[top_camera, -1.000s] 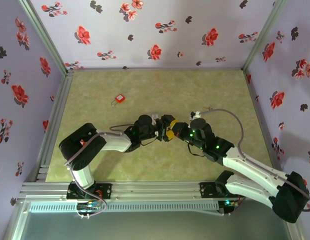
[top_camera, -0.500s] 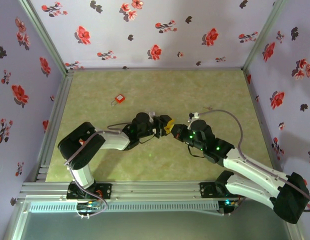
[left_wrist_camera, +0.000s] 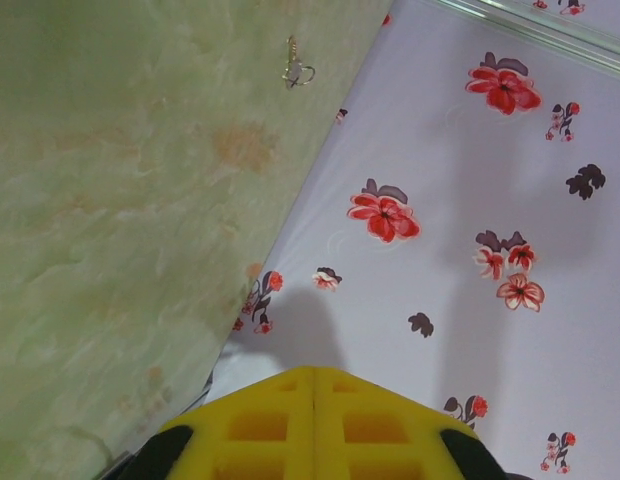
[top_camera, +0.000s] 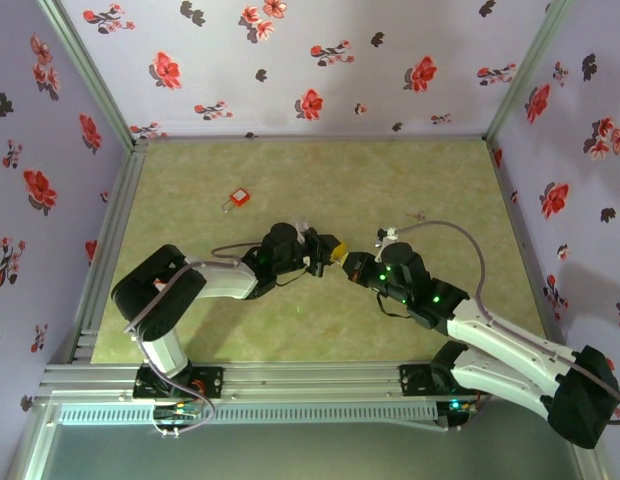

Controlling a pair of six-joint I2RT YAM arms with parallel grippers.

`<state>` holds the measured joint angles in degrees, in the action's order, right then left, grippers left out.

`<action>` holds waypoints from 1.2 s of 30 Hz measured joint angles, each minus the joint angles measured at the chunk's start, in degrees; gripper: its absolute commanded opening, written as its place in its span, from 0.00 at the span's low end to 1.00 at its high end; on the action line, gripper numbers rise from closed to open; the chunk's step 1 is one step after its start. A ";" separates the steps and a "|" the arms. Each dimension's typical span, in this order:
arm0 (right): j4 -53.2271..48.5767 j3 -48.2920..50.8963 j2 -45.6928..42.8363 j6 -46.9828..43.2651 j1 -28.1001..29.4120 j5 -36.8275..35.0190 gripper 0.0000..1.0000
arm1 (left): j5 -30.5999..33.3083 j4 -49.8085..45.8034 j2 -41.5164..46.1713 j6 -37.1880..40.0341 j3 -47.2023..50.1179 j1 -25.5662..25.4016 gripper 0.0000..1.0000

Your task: Unlock with the key

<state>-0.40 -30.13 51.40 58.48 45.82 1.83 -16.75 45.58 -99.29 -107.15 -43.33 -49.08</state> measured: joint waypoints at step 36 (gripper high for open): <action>35.15 7.69 7.54 19.58 -2.32 8.96 0.34 | 11.91 -2.10 11.08 27.91 0.44 -0.37 0.00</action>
<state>34.74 -22.44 58.94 78.06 43.51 10.79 -4.84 43.48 -88.20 -79.24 -42.89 -49.45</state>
